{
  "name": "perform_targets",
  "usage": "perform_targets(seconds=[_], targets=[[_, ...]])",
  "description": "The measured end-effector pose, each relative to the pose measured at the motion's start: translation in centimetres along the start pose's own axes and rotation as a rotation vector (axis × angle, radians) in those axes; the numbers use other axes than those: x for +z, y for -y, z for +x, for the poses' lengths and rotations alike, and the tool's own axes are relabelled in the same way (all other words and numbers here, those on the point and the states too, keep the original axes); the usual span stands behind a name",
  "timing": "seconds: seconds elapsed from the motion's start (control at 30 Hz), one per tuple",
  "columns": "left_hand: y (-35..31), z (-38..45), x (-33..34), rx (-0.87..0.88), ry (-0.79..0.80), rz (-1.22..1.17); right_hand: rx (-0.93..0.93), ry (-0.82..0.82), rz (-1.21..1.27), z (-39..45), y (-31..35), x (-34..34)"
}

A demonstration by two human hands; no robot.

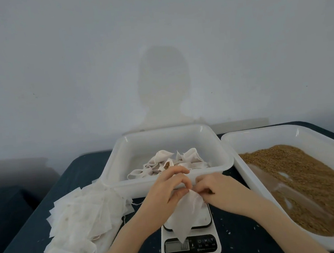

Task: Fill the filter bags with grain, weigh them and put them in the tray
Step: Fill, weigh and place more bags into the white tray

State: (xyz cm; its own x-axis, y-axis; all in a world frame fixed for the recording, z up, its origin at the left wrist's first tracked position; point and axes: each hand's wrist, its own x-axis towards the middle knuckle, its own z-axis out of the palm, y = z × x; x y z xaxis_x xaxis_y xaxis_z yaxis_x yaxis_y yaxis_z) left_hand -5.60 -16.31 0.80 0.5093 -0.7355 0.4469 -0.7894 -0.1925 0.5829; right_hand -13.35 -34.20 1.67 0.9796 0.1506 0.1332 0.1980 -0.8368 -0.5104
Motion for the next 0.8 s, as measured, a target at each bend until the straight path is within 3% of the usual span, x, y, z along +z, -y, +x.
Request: perform_targets(seconds=[0.13,0.27,0.4,0.6,0.8], targets=[[0.3,-0.4,0.4,-0.167,0.096,-0.265,-0.021,0.029,0.228,0.1,0.4,-0.7],[0.5,-0.3,1.4,-0.281,0.248,-0.088,-0.053,0.012,0.264,0.0,0.0,-1.5],[0.5,0.0,2.4,-0.295,0.17,-0.122,0.029,-0.087,0.437,-0.3,-0.1,-1.8],[0.3,-0.1,2.7,-0.233,0.122,-0.243,0.037,-0.093,0.335,-0.8,-0.5,-1.8],[-0.3,-0.4,4.2,-0.251,0.03,-0.071,0.009,-0.132,0.329,-1.0,-0.1,-1.8]])
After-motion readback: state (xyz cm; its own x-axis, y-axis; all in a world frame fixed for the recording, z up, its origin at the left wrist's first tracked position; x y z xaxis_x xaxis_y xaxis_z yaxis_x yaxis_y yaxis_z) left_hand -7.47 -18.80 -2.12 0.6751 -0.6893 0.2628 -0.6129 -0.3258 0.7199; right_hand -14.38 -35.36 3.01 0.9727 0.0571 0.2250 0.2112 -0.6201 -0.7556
